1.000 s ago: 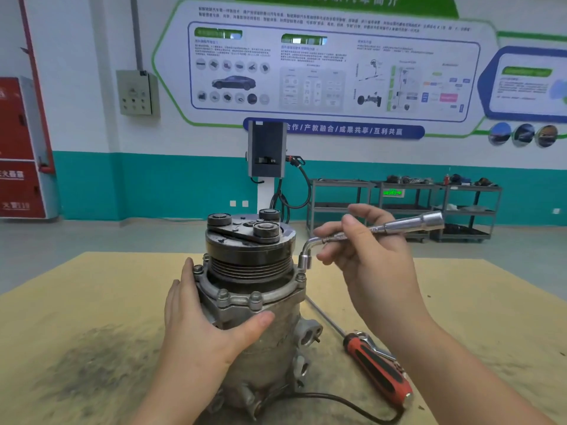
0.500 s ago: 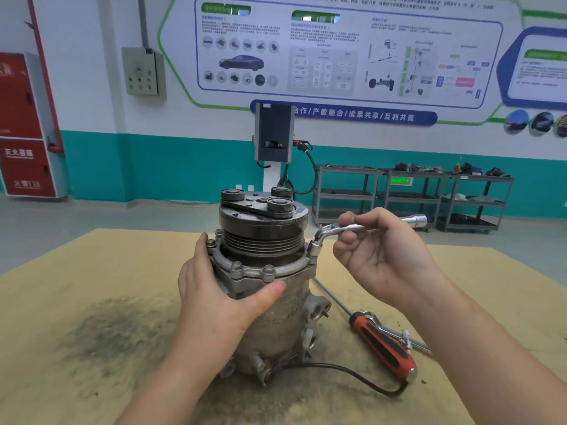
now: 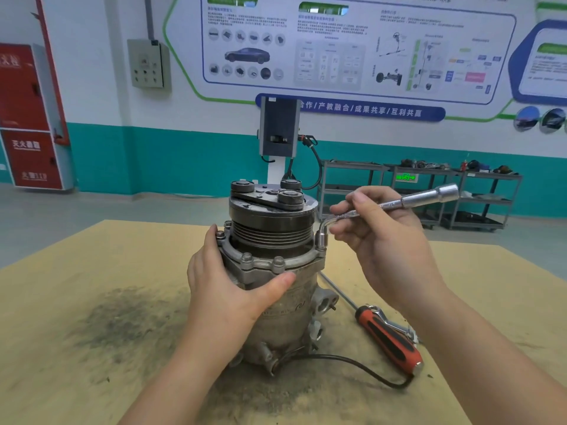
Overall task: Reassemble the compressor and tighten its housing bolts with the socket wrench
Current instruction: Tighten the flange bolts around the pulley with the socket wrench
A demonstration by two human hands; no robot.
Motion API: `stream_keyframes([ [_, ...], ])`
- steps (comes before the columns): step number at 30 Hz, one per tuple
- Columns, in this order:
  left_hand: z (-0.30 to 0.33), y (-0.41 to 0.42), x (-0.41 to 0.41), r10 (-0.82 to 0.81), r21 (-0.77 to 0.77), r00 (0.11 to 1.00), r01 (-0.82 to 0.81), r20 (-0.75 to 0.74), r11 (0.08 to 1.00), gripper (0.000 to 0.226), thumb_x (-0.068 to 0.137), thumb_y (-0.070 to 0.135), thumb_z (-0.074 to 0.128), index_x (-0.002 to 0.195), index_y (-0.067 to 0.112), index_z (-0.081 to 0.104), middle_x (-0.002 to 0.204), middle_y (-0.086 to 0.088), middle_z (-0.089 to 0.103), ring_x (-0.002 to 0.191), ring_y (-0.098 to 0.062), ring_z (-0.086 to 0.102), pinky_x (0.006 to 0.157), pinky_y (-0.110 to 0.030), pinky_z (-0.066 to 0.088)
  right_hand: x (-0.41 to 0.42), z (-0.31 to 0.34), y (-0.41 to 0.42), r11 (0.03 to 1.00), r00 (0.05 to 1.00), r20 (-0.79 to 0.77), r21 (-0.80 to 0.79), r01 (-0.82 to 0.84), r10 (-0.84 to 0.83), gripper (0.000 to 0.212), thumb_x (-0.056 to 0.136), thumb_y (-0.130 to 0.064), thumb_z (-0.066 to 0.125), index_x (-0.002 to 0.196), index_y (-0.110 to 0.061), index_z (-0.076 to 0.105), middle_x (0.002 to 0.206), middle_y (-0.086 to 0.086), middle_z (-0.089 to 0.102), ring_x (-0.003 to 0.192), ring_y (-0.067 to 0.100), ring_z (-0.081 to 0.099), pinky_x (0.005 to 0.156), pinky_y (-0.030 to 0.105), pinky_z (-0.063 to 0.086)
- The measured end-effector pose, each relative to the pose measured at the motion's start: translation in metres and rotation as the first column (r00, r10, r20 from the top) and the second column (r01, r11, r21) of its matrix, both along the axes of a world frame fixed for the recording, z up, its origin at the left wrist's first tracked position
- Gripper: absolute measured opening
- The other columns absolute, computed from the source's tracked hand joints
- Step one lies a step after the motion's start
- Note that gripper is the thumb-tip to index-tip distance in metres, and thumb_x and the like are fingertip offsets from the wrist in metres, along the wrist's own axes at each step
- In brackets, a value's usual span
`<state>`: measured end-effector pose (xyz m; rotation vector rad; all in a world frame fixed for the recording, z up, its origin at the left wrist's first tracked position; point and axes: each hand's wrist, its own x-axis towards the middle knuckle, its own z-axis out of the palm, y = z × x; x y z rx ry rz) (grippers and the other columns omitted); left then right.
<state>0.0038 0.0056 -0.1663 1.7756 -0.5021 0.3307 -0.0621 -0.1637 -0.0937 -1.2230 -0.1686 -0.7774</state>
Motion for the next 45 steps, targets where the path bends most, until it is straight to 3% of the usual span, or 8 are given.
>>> stream_keyframes([
  [7,0.001,-0.001,-0.002,0.005,-0.009,1.000,-0.005,0.008,1.000,0.133,0.038,0.080,0.062,0.153,0.029,0.017,0.147,0.007,0.033,0.142,-0.012,0.023,0.118,-0.044,0.027,0.001,-0.023,0.013,0.980,0.977,0.150,0.151,0.127,-0.150,0.018,0.099,0.001,0.040,0.093,-0.013,0.051,0.070,0.006,0.069,0.045,0.017,0.057,0.053,0.025,0.051],
  [14,0.000,-0.001,-0.002,0.016,-0.010,1.000,-0.016,0.022,1.000,0.133,0.038,0.080,0.061,0.153,0.029,0.018,0.148,0.005,0.033,0.142,-0.013,0.024,0.118,-0.042,0.026,0.004,-0.010,-0.003,0.894,0.986,0.024,0.418,-0.161,0.166,0.013,0.093,0.000,0.040,0.101,-0.008,0.047,0.064,0.009,0.064,0.042,0.016,0.049,0.047,0.024,0.046],
  [19,0.000,-0.001,-0.002,0.010,-0.033,1.000,-0.009,0.016,0.999,0.134,0.038,0.080,0.064,0.153,0.028,0.020,0.148,0.004,0.035,0.142,-0.014,0.026,0.118,-0.044,0.027,0.004,-0.007,-0.008,0.912,0.972,-0.011,0.349,-0.216,0.235,0.012,0.094,0.000,0.039,0.094,-0.009,0.048,0.064,0.008,0.064,0.043,0.016,0.049,0.048,0.023,0.046],
  [27,-0.003,-0.001,0.002,0.001,-0.015,1.000,0.000,0.025,1.000,0.136,0.040,0.081,0.075,0.152,0.029,0.020,0.148,0.005,0.036,0.141,-0.015,0.029,0.117,-0.048,0.030,0.001,-0.020,0.012,0.977,0.976,0.180,-0.151,0.149,-0.121,0.005,0.089,-0.011,0.046,0.089,-0.012,0.051,0.070,0.004,0.067,0.049,0.019,0.057,0.054,0.024,0.049],
  [32,-0.004,-0.004,0.005,-0.004,-0.069,0.998,0.008,0.059,0.998,0.124,0.042,0.075,0.072,0.148,0.025,0.029,0.142,0.003,0.046,0.138,-0.019,0.039,0.113,-0.050,0.036,-0.006,-0.033,0.024,0.594,0.859,0.389,-0.620,0.512,-0.334,0.008,0.097,-0.013,0.050,0.095,-0.020,0.054,0.081,-0.001,0.062,0.068,0.011,0.059,0.059,0.029,0.051],
  [37,-0.005,-0.002,0.009,-0.024,-0.080,0.997,0.030,0.067,0.996,0.119,0.044,0.072,0.077,0.144,0.024,0.034,0.138,0.000,0.051,0.134,-0.023,0.045,0.110,-0.052,0.039,-0.009,-0.025,0.032,0.361,0.746,0.537,-0.656,0.663,-0.394,0.022,0.097,-0.022,0.049,0.098,-0.002,0.057,0.096,0.006,0.052,0.077,0.011,0.050,0.064,0.023,0.046],
  [41,-0.005,-0.002,0.006,-0.009,-0.065,0.998,0.013,0.064,0.998,0.126,0.042,0.077,0.070,0.149,0.029,0.025,0.144,0.006,0.043,0.139,-0.016,0.036,0.115,-0.049,0.033,-0.017,-0.006,0.027,0.644,0.847,0.444,-0.564,0.518,-0.293,0.019,0.094,-0.008,0.050,0.098,-0.023,0.039,0.087,0.000,0.051,0.072,0.021,0.061,0.060,0.026,0.052],
  [45,-0.004,-0.001,0.003,-0.007,-0.036,0.999,0.008,0.041,0.999,0.129,0.041,0.078,0.067,0.152,0.029,0.021,0.147,0.007,0.039,0.141,-0.016,0.031,0.116,-0.050,0.031,-0.018,0.013,0.006,0.958,0.950,0.214,-0.129,0.257,-0.226,0.022,0.098,-0.001,0.048,0.101,-0.020,0.038,0.070,-0.003,0.068,0.057,0.019,0.067,0.057,0.027,0.057],
])
